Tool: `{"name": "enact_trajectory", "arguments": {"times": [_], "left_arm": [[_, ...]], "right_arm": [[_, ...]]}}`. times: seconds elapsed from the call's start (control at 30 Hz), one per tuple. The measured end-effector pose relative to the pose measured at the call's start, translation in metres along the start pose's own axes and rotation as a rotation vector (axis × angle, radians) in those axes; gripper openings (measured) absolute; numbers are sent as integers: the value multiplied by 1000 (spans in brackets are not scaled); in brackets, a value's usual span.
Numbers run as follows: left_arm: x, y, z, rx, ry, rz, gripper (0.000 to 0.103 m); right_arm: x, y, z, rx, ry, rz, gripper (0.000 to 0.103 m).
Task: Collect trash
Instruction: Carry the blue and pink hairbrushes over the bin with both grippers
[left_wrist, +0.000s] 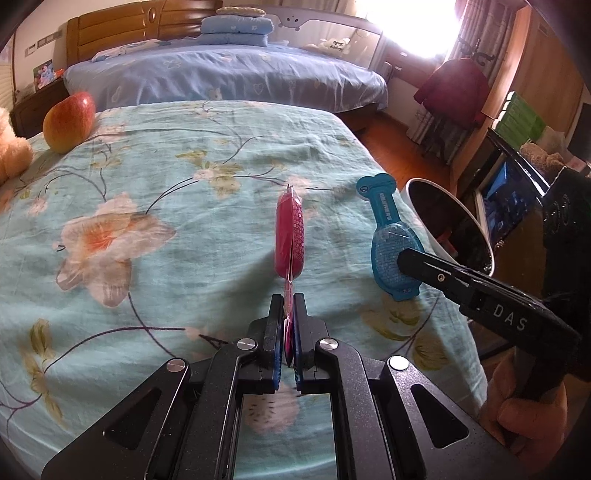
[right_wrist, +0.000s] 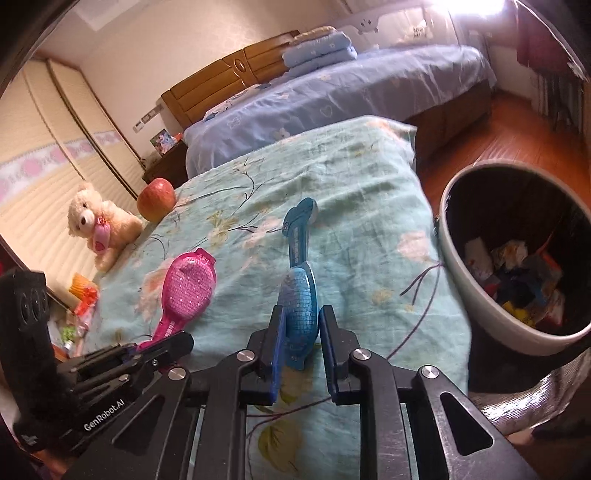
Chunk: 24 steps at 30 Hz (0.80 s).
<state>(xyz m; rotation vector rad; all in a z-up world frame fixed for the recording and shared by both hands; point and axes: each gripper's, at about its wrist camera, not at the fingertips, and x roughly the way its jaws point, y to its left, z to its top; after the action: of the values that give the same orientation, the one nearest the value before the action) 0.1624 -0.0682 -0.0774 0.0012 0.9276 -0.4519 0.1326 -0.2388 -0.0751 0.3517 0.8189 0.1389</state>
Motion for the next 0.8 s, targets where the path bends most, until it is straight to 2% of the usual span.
{"name": "enact_trajectory", "arguments": {"times": [0.43, 0.7, 0.77, 0.8], "left_arm": [[0, -40, 9, 71, -8, -51, 4], [5, -42, 3, 65, 13, -51, 4], [5, -41, 3, 63, 14, -47, 4], [4, -42, 2, 62, 12, -46, 4]], "right_arm": [[-33, -16, 0, -24, -59, -72, 15], [-24, -19, -3, -25, -35, -62, 19], [-19, -21, -3, -14, -21, -50, 19], [-16, -20, -3, -17, -18, -56, 15]]}}
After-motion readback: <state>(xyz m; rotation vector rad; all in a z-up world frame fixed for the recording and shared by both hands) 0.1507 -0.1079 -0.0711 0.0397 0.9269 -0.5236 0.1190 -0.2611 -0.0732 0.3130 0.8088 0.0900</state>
